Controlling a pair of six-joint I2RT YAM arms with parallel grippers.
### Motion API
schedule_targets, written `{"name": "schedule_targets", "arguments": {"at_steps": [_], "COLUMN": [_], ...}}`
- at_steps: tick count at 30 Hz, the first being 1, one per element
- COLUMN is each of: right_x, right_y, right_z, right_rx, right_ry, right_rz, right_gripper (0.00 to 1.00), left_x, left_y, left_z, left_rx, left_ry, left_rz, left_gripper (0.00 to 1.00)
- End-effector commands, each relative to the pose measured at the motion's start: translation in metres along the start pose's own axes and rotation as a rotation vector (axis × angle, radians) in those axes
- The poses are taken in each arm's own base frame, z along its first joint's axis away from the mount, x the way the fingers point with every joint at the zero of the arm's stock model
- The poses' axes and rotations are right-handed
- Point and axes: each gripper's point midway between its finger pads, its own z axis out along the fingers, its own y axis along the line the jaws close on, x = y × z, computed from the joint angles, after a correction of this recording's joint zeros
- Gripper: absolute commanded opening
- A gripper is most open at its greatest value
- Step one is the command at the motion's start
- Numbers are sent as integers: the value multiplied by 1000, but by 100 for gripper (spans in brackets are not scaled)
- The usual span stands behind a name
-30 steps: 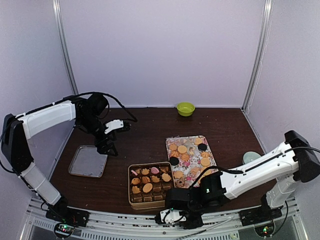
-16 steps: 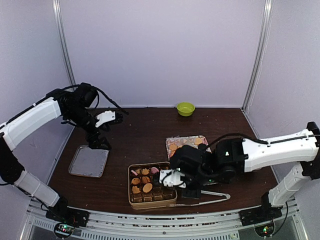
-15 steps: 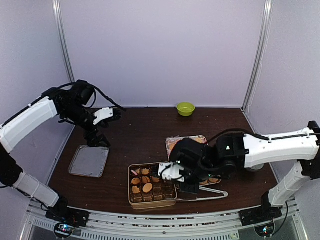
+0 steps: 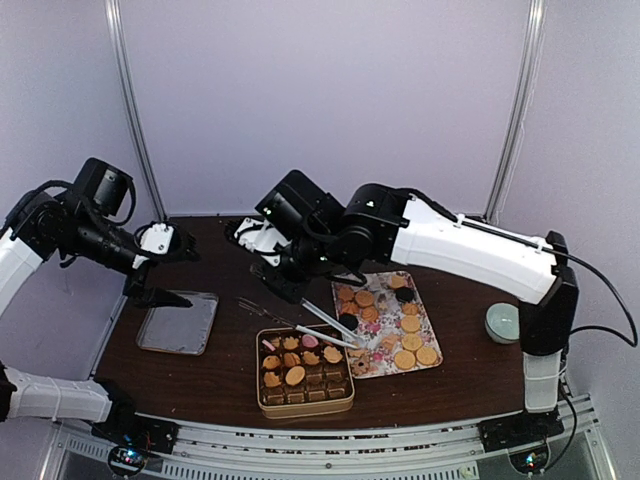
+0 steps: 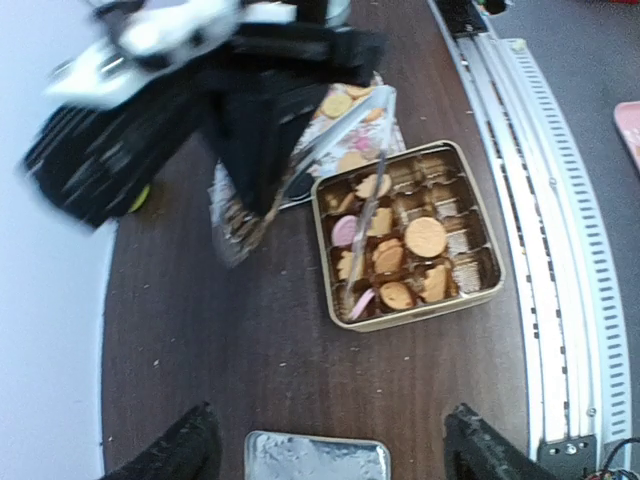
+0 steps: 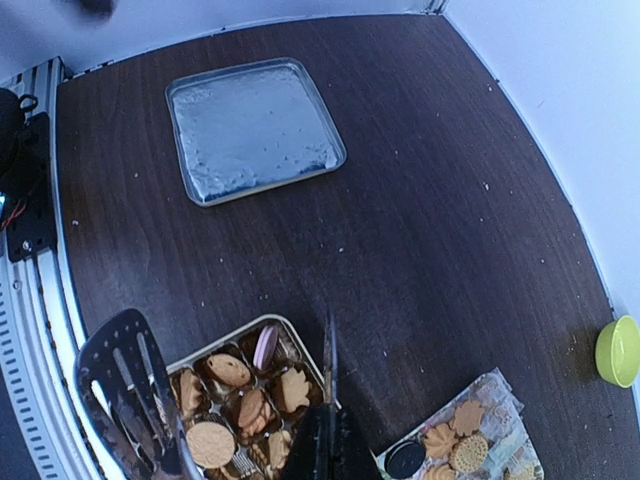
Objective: Pack the cookies
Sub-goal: Pass from the right arm to the left
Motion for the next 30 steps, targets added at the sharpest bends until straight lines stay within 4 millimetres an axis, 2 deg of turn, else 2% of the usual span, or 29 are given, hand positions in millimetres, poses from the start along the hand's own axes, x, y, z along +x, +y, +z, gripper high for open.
{"name": "schedule_targets", "arguments": {"at_steps": [1, 7, 11, 15, 21, 26, 27, 29, 30], "right_x": [-22, -40, -39, -36, -40, -41, -43, -47, -49], "right_y": [-5, -5, -2, 1, -2, -3, -4, -5, -6], "right_z": [-10, -9, -3, 0, 0, 3, 4, 3, 1], "right_rx": [8, 15, 13, 15, 25, 32, 33, 34, 36], "right_ry": [-22, -91, -98, -88, -109, -122, -127, -144, -153], "right_rz": [30, 61, 64, 63, 77, 98, 102, 115, 123], "right_gripper": [0, 0, 0, 0, 0, 0, 0, 0, 0], "left_x": [-5, -7, -9, -25, -29, -31, -30, -31, -30], "left_y": [-14, -11, -2, 5, -7, -10, -11, -11, -10], "left_z": [16, 29, 47, 53, 65, 67, 68, 69, 70], "left_rx": [104, 150, 152, 181, 238, 256, 260, 262, 263], "left_ry": [-11, -19, -15, -48, -52, -55, -53, -50, -46], "left_rz": [56, 5, -14, -33, -21, -32, -32, -37, -46], "left_gripper": [72, 60, 55, 54, 50, 31, 24, 0, 0]}}
